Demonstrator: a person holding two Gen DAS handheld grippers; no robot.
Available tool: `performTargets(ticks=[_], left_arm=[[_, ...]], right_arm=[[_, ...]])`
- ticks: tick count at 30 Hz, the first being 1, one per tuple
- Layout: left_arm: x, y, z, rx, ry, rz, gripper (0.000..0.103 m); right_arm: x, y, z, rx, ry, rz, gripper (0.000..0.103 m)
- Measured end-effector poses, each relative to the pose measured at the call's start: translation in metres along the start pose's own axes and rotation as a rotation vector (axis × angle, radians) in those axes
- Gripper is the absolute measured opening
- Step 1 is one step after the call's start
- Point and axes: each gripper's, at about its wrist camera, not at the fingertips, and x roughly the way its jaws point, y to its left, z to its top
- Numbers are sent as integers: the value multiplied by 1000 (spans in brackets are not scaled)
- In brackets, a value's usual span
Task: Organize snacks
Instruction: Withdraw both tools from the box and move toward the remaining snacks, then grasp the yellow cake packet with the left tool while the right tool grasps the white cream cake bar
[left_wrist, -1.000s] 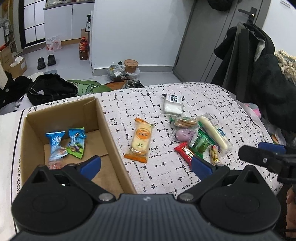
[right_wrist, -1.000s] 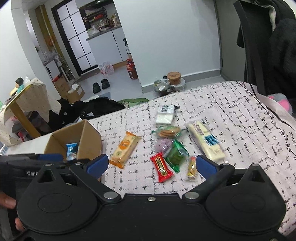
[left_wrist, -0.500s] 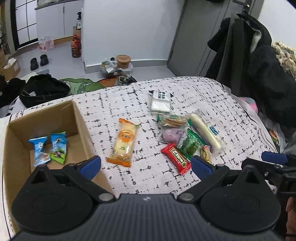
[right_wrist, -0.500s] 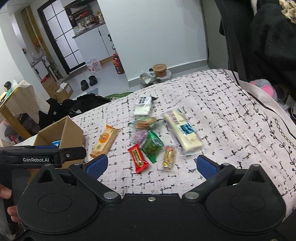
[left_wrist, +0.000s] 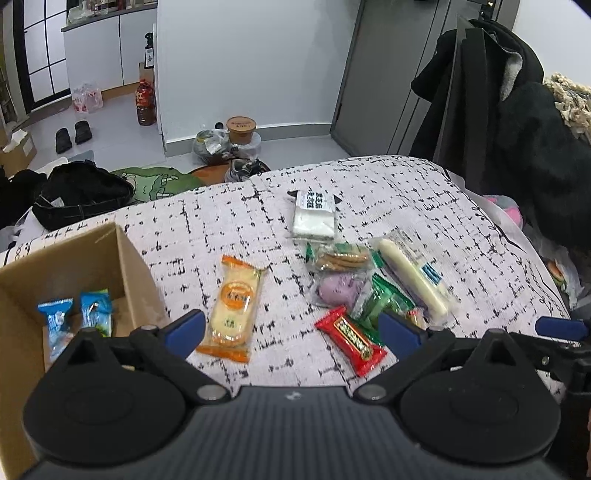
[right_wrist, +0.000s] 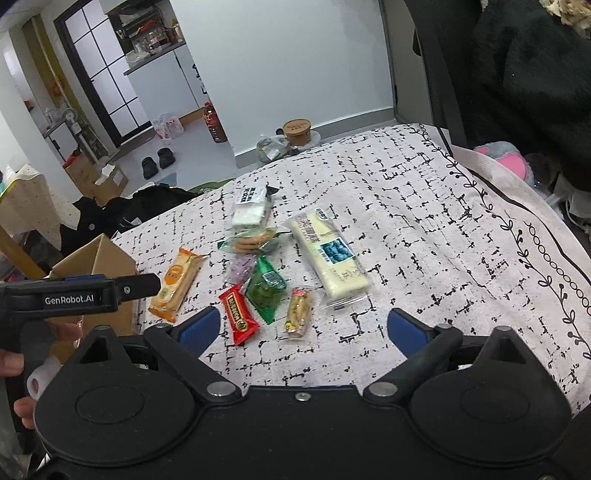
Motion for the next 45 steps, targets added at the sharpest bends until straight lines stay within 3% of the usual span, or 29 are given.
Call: performTargets(ticks=[7,21,30,45], left_arm=[[18,-3,9,29,12,23,92],[74,1,25,30,106,95,65],[106,2,28,32,159,155,58],[129,8,33,41,220,218,55]], right_arm=[[14,-8,7,10,25,-11,80],[58,-23,29,25,58,-14,69],[83,-35,39,37,79,-17,68],[113,-35,37,39,108,17,68]])
